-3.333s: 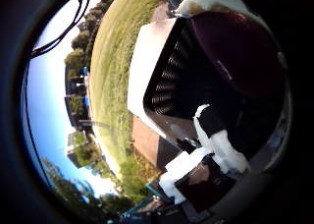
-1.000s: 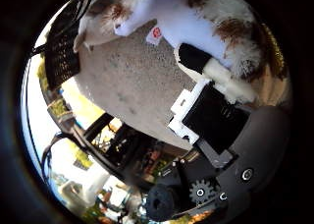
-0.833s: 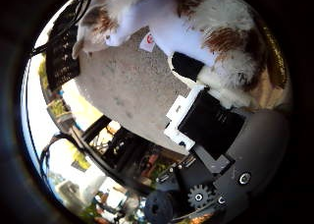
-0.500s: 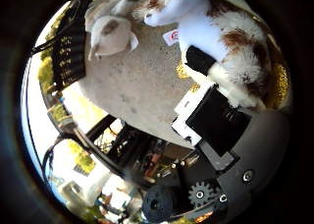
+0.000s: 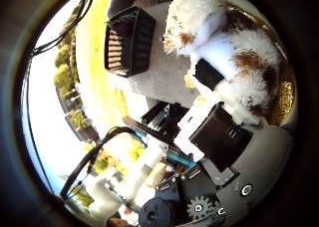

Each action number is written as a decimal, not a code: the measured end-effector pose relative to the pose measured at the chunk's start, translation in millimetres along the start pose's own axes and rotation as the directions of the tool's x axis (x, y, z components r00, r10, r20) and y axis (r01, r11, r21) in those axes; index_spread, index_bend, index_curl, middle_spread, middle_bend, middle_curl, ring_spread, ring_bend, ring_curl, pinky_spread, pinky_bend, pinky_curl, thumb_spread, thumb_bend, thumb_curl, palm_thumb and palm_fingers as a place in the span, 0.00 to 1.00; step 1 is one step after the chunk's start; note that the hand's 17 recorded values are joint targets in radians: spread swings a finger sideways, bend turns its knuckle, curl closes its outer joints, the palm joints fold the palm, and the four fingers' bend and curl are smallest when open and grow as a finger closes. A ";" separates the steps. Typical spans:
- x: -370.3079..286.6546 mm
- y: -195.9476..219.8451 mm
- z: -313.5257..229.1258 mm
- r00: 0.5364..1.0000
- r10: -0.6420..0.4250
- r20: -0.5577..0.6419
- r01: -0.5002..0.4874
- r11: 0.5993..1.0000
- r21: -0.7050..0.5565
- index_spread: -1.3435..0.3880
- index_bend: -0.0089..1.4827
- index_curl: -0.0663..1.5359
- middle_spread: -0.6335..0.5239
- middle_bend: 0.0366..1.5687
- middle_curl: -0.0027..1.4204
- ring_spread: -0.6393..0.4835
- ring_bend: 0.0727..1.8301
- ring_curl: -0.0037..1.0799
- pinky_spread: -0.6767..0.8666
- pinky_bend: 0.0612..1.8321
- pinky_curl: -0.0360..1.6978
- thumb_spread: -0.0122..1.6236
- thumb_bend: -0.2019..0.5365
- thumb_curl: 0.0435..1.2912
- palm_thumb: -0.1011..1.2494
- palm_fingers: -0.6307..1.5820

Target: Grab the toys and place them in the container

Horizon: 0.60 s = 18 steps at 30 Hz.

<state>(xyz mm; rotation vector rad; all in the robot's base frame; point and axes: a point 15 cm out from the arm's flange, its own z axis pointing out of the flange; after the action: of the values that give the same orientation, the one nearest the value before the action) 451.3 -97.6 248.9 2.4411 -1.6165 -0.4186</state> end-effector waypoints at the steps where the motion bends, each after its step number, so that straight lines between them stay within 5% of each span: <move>1: -27.9 -5.5 -13.8 0.999 -0.038 0.007 0.037 0.999 0.028 0.14 0.53 0.54 0.29 0.77 0.84 0.46 0.83 0.80 0.53 0.91 0.47 0.69 0.25 0.55 0.84 0.64; 11: -245.8 -64.1 -46.5 0.969 -0.245 0.025 0.238 0.959 0.153 0.12 0.51 0.70 0.30 0.80 0.85 0.46 0.87 0.80 0.52 0.93 0.49 0.70 0.25 0.58 0.82 0.61; 18: -301.9 -167.3 11.3 0.974 -0.226 -0.005 0.221 0.945 0.240 0.11 0.48 0.78 0.30 0.81 0.86 0.46 0.88 0.79 0.51 0.93 0.51 0.70 0.22 0.57 0.74 0.58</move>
<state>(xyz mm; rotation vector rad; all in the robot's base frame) 481.8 245.7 227.0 2.8251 -1.4791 -0.2974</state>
